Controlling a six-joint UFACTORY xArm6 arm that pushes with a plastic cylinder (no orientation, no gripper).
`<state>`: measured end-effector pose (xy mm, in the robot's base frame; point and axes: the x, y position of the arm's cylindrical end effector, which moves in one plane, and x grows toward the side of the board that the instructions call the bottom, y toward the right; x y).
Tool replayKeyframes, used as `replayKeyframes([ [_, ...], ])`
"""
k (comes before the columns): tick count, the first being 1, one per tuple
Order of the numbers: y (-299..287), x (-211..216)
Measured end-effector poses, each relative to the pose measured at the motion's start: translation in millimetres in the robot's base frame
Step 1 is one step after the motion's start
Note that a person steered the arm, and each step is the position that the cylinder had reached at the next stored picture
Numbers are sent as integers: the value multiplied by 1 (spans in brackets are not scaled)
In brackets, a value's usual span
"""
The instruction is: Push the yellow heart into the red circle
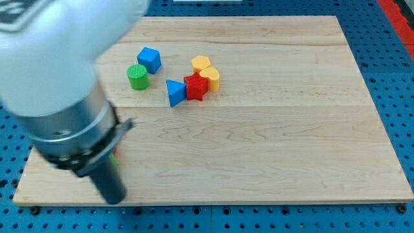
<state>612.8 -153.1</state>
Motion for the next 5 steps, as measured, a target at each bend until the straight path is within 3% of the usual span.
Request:
replayKeyframes([
  [2, -30, -35],
  [3, 3, 5],
  [4, 101, -33],
  [5, 190, -113],
])
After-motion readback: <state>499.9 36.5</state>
